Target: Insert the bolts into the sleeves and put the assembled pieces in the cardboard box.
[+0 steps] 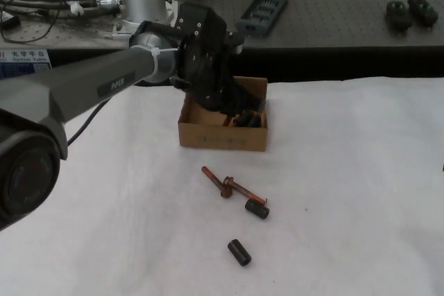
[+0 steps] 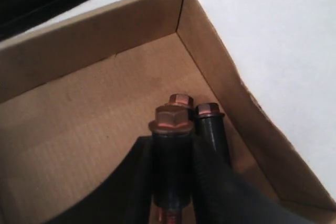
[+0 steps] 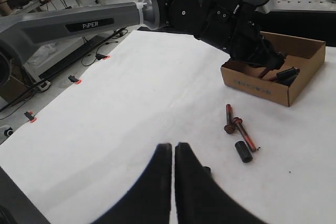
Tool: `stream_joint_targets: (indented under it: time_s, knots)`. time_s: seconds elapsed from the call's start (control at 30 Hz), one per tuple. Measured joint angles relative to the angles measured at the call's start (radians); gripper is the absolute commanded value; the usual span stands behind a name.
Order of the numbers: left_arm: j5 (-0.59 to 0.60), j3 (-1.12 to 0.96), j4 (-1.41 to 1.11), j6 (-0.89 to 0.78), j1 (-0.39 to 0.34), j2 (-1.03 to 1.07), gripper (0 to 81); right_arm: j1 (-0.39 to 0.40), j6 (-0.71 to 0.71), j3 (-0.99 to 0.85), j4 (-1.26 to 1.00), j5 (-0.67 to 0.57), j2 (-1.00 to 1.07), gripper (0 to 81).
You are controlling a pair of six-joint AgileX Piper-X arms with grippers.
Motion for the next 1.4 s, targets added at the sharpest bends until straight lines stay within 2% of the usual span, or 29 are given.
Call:
stream_joint_targets:
  time_s: [0.03,0.1,0.27,0.33,0.73,0.9,1.03,1.2,1.4]
  knots:
    - [-0.003,0.0,0.008,0.0,0.0,0.0,0.3,0.0,0.0,0.0,0.0,0.0,0.0,2.9]
    - [-0.006,0.0,0.013,0.0,0.0,0.0,5.0,0.0,0.002,0.0,0.0,0.0,0.0,2.9]
    - [-0.016,0.0,0.015,0.0,0.0,0.001,28.4,0.0,0.02,0.0,0.0,0.0,0.0,2.9]
    - [-0.033,0.0,0.012,0.0,0.0,0.001,33.8,0.0,0.022,0.0,0.0,0.0,0.0,2.9]
    - [-0.052,-0.056,0.012,0.0,0.0,-0.003,33.9,0.0,0.022,0.0,0.0,0.0,0.0,2.9]
    - [-0.053,-0.098,0.027,0.0,0.0,-0.072,31.9,0.0,0.023,0.0,0.0,0.0,0.0,2.9]
    - [-0.055,-0.116,0.176,-0.011,0.0,-0.177,22.8,0.0,0.023,0.0,0.0,0.0,0.0,2.9]
    - [-0.052,-0.121,0.569,-0.155,-0.007,-0.235,22.8,0.0,0.023,0.0,0.0,0.0,0.0,2.9]
    - [-0.113,-0.116,0.728,-0.26,-0.059,-0.228,22.8,0.0,0.023,0.0,0.0,-0.027,0.0,2.9]
